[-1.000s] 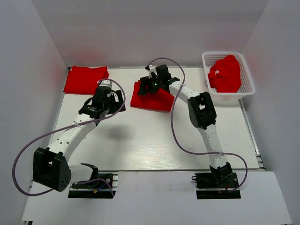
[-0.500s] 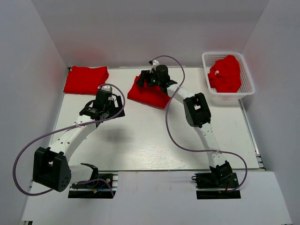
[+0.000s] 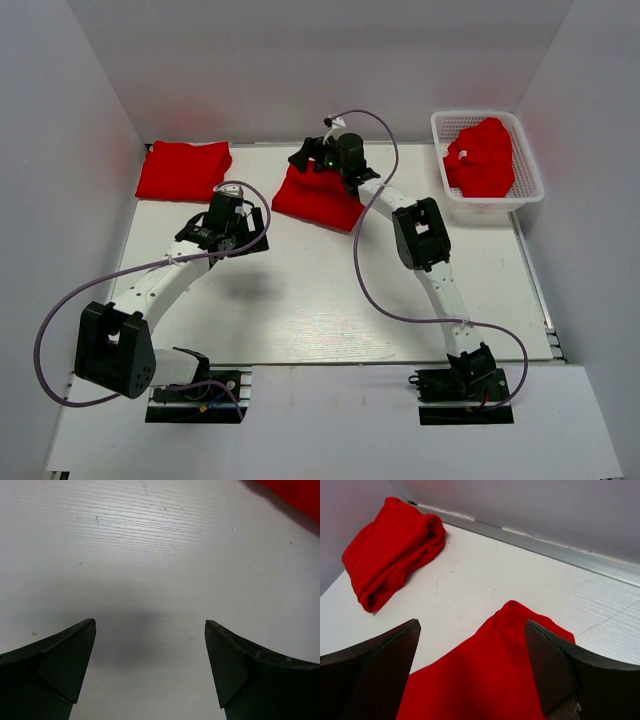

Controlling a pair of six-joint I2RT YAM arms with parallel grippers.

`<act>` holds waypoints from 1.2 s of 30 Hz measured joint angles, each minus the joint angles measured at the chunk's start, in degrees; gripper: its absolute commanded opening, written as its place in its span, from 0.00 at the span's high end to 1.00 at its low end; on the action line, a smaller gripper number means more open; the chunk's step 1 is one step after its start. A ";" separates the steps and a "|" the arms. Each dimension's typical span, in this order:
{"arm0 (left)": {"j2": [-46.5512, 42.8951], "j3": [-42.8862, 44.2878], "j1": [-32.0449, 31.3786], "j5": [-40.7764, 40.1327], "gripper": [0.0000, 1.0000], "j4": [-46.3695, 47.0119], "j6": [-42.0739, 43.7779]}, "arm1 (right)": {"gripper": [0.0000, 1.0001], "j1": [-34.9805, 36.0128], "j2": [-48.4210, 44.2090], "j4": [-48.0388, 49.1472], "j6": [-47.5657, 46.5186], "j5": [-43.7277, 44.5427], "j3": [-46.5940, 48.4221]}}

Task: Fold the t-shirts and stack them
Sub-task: Fold the long partially folded tshirt into a neat square, then put the neatly folded tshirt into the corner of the board with the left arm

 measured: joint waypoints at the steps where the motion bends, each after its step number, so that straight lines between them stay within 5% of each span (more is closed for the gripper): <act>1: 0.00 0.02 0.00 0.00 0.00 -0.04 0.00 | 0.10 -0.17 0.35 0.46 0.55 0.00 0.37; 10: 0.13 1.36 0.00 -0.02 0.00 -0.63 0.02 | 0.10 -1.77 6.03 1.42 3.69 -1.51 1.31; 23: 1.57 3.58 0.00 0.57 0.00 1.88 1.51 | 0.10 -2.54 2.54 -2.16 -2.34 -0.24 1.70; 31: 12.92 15.63 0.07 0.63 0.00 6.12 6.71 | 0.10 -3.17 -18.80 -5.46 -8.57 1.49 -10.14; 36: 27.15 29.94 0.90 2.34 0.00 6.86 10.71 | 0.10 -3.37 -37.75 -4.85 -10.80 6.95 -27.34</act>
